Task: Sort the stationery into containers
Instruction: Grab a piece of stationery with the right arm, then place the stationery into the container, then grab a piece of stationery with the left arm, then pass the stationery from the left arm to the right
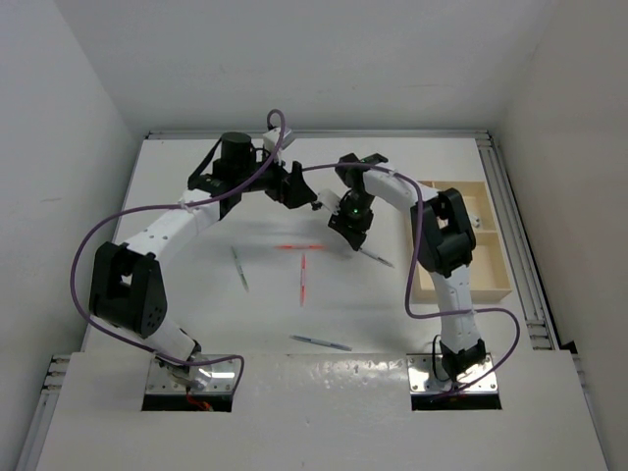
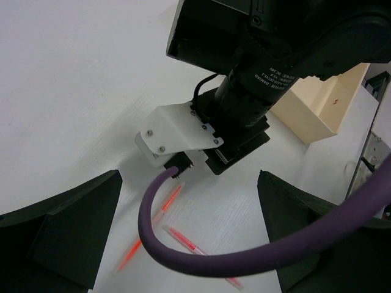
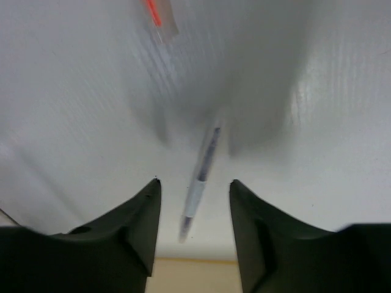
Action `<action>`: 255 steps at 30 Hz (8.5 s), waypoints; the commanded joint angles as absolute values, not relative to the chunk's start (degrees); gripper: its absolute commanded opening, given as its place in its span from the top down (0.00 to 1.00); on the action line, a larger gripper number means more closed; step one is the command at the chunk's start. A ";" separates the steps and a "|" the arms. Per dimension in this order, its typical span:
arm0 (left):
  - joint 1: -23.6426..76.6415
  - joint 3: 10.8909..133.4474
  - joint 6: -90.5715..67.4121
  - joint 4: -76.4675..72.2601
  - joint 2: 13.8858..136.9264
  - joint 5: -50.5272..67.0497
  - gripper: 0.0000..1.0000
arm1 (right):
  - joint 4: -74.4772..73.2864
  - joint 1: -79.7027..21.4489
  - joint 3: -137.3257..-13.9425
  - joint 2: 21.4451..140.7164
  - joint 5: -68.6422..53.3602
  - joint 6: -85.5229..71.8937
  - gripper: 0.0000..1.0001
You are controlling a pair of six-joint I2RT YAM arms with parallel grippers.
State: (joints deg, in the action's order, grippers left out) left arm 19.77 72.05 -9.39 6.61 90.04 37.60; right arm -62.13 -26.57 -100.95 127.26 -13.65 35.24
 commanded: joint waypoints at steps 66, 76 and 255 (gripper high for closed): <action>-16.17 67.94 -8.53 14.33 70.49 44.30 0.00 | -29.71 -46.66 -54.23 96.94 -8.09 5.01 0.52; -16.17 67.94 -8.09 14.77 69.79 43.68 0.00 | -22.95 -49.30 -51.68 102.22 -0.18 4.75 0.64; 18.03 68.52 -38.28 -14.71 84.62 53.25 0.00 | -13.32 -13.46 -67.31 70.75 -44.99 -18.34 1.00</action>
